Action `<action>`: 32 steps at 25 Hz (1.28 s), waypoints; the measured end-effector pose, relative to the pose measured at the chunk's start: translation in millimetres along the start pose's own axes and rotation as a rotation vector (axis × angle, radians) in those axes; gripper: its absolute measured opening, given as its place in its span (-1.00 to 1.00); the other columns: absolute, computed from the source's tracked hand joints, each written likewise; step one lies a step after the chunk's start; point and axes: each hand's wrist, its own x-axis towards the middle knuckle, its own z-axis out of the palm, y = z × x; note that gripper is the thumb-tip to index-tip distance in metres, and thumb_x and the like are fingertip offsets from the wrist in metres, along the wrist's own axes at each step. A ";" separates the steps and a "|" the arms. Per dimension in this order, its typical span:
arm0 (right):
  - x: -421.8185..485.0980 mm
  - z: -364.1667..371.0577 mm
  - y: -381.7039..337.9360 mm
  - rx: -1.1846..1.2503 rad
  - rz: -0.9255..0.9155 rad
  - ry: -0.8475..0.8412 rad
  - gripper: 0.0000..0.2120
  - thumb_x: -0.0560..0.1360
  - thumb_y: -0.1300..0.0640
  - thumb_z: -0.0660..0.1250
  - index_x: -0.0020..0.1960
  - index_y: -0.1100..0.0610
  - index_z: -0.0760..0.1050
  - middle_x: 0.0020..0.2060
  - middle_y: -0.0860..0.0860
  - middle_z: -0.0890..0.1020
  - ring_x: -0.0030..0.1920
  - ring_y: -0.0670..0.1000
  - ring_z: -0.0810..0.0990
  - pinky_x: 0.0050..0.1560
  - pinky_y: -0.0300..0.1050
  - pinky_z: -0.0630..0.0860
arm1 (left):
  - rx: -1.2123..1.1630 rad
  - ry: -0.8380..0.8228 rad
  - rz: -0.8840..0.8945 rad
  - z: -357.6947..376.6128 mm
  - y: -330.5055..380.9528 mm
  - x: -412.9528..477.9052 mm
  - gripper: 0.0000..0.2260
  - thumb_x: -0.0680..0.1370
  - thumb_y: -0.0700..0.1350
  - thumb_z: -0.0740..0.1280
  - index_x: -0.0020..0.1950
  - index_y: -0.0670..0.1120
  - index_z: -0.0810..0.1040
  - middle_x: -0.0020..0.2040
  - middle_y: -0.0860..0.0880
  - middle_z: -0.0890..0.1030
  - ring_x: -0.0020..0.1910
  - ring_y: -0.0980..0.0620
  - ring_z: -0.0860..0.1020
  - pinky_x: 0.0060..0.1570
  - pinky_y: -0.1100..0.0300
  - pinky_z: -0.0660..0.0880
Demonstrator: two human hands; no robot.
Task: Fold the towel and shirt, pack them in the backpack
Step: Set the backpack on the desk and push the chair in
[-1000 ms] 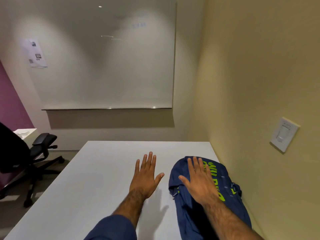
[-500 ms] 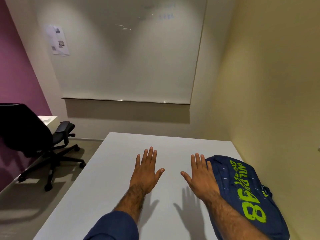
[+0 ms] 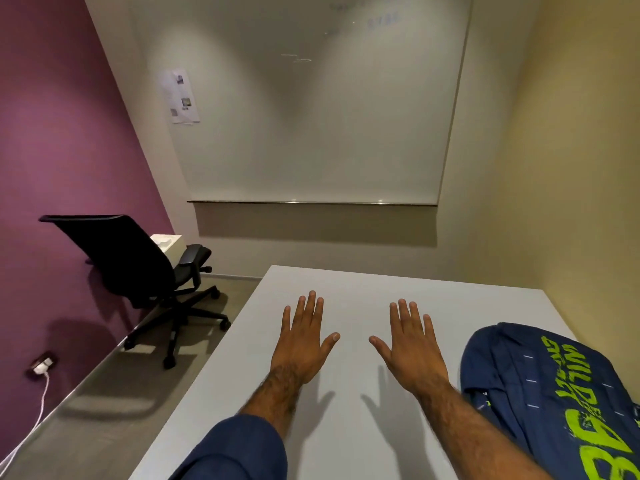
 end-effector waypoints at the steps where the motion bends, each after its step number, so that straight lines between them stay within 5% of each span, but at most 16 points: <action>1: 0.5 0.0 -2.5 0.001 0.002 0.008 -0.08 0.40 -0.46 -0.53 0.57 0.11 -0.43 0.57 0.04 -0.37 0.55 0.08 -0.44 0.42 0.01 -0.54 | -0.008 0.004 0.007 0.4 -1.9 0.8 -0.07 0.35 0.45 -0.63 0.61 -0.02 -0.41 0.58 0.01 -0.48 0.57 -0.03 -0.44 0.57 -0.11 -0.33; 5: 5.4 -2.2 -18.9 -0.006 0.042 0.029 -0.09 0.41 -0.45 -0.52 0.56 0.11 -0.44 0.56 0.04 -0.38 0.57 0.09 -0.42 0.53 0.06 -0.42 | -0.047 0.011 0.027 2.3 -20.2 11.9 -0.07 0.35 0.46 -0.62 0.61 -0.02 -0.41 0.58 0.02 -0.47 0.58 -0.03 -0.43 0.57 -0.10 -0.34; 9: -1.9 3.5 -45.7 -0.009 0.119 0.045 -0.13 0.50 -0.48 -0.37 0.59 0.07 -0.38 0.58 0.03 -0.35 0.55 0.10 -0.43 0.47 0.00 -0.52 | -0.085 0.016 0.100 6.0 -39.7 26.5 -0.10 0.38 0.45 -0.59 0.61 0.00 -0.40 0.58 0.03 -0.48 0.58 -0.04 -0.42 0.54 -0.07 -0.39; 13: -29.3 5.0 -81.0 -0.078 0.242 0.027 -0.16 0.48 -0.45 -0.43 0.56 0.07 -0.42 0.59 0.06 -0.35 0.58 0.11 -0.40 0.56 0.08 -0.36 | -0.082 -0.011 0.255 8.8 -65.6 18.1 -0.10 0.36 0.44 -0.61 0.62 0.00 -0.40 0.58 0.02 -0.47 0.58 -0.05 -0.42 0.55 -0.08 -0.37; 18: -73.0 -10.2 -119.6 -0.104 0.410 0.089 -0.10 0.50 -0.44 -0.40 0.66 0.11 -0.18 0.63 0.09 -0.19 0.61 0.12 -0.29 0.54 0.10 -0.33 | -0.129 -0.030 0.391 3.0 -91.5 1.0 -0.05 0.31 0.44 -0.67 0.61 -0.02 -0.41 0.60 0.02 -0.44 0.59 -0.03 -0.41 0.55 -0.08 -0.33; 22: -132.3 -21.1 -143.6 -0.131 0.555 0.078 -0.11 0.55 -0.43 -0.34 0.66 0.14 -0.01 0.65 0.11 0.00 0.64 0.15 -0.12 0.57 0.14 -0.16 | -0.169 -0.022 0.479 -2.2 -89.6 -35.5 -0.06 0.33 0.43 -0.67 0.61 -0.04 -0.40 0.60 0.01 -0.44 0.59 -0.04 -0.41 0.54 -0.06 -0.36; 32: -320.4 -56.2 -168.8 -0.181 0.830 0.108 -0.05 0.49 -0.43 -0.44 0.65 0.15 -0.02 0.64 0.13 0.04 0.64 0.17 -0.05 0.59 0.21 -0.03 | -0.141 -0.015 0.695 -23.3 -63.2 -179.4 -0.22 0.47 0.38 -0.50 0.59 -0.03 -0.39 0.60 -0.01 -0.40 0.60 -0.06 -0.38 0.58 -0.06 -0.32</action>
